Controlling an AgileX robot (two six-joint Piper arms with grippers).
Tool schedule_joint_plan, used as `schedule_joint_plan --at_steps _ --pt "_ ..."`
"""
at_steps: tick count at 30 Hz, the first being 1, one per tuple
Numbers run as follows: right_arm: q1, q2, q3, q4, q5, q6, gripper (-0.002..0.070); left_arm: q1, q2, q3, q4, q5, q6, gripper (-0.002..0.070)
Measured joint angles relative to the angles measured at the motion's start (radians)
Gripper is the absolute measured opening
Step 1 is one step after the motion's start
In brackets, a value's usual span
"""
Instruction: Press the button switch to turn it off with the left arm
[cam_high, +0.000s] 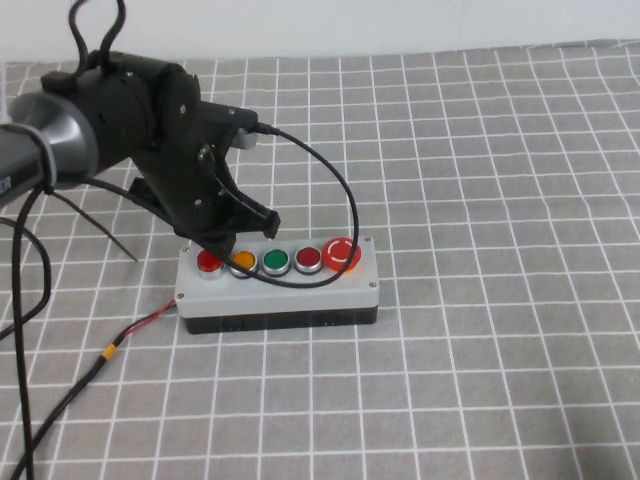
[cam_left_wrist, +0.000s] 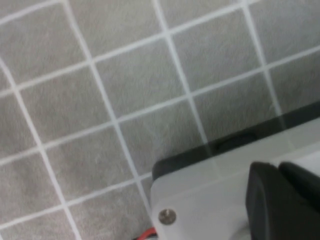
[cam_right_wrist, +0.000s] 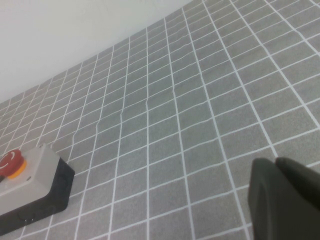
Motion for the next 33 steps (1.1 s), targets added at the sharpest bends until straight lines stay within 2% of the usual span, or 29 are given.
schedule_joint_plan --at_steps 7,20,33 --pt "0.0 0.0 0.0 0.0 0.0 0.0 -0.0017 -0.002 -0.06 0.002 0.041 -0.012 -0.051 -0.0003" --pt "0.0 0.0 0.0 0.0 0.0 0.0 -0.0017 -0.002 -0.474 0.021 0.023 -0.125 -0.085 -0.0003" --pt "0.0 0.0 0.0 0.0 0.0 0.0 -0.0017 -0.002 -0.938 0.394 0.022 -0.223 -0.158 -0.0003"
